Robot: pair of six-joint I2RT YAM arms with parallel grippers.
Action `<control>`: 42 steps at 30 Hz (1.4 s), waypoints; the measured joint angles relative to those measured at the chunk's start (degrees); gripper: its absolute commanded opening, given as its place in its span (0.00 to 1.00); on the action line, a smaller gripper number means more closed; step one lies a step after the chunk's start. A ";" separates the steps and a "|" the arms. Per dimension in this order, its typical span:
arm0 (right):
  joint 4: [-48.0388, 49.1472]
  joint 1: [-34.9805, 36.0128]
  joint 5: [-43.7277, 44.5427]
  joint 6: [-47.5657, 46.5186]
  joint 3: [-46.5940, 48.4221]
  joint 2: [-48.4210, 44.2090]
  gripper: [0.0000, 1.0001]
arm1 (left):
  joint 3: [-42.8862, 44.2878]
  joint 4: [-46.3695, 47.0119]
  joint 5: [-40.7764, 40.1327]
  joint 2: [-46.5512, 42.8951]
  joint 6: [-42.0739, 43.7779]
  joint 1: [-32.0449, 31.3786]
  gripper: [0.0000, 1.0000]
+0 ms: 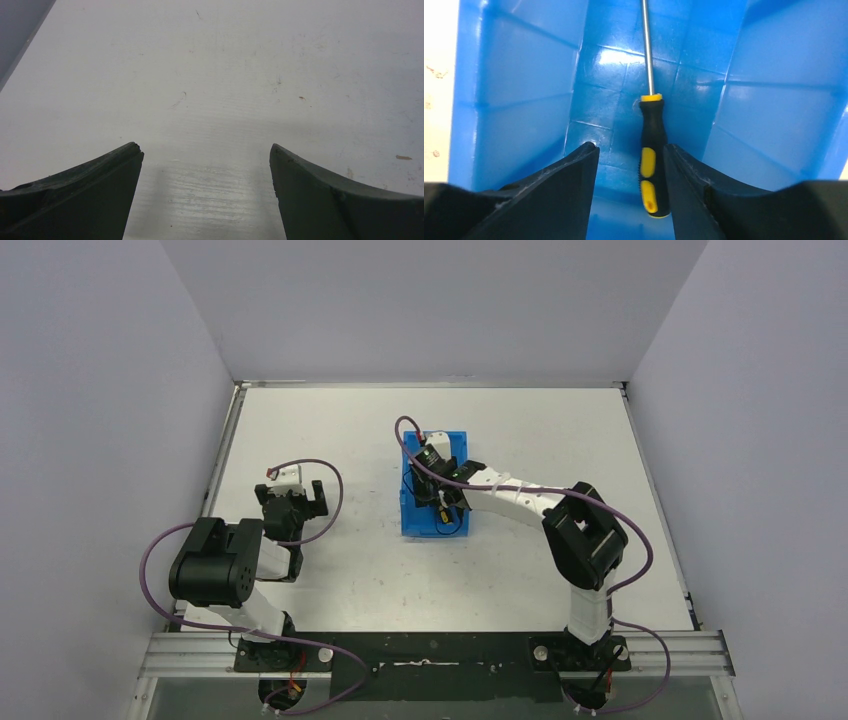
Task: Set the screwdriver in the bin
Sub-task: Place the screwdriver in the bin, then reset both arms
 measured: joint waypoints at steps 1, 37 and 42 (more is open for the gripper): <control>-0.33 0.00 0.00 -0.02 0.33 0.00 0.54 | 0.00 0.02 0.00 0.00 0.00 0.00 0.97; -23.32 -0.15 5.95 -10.40 48.57 4.04 1.00 | 0.00 0.02 0.00 0.00 0.00 0.00 0.97; -25.40 -3.78 4.50 -12.66 48.63 4.22 1.00 | 0.00 0.00 0.00 0.00 0.00 0.00 0.97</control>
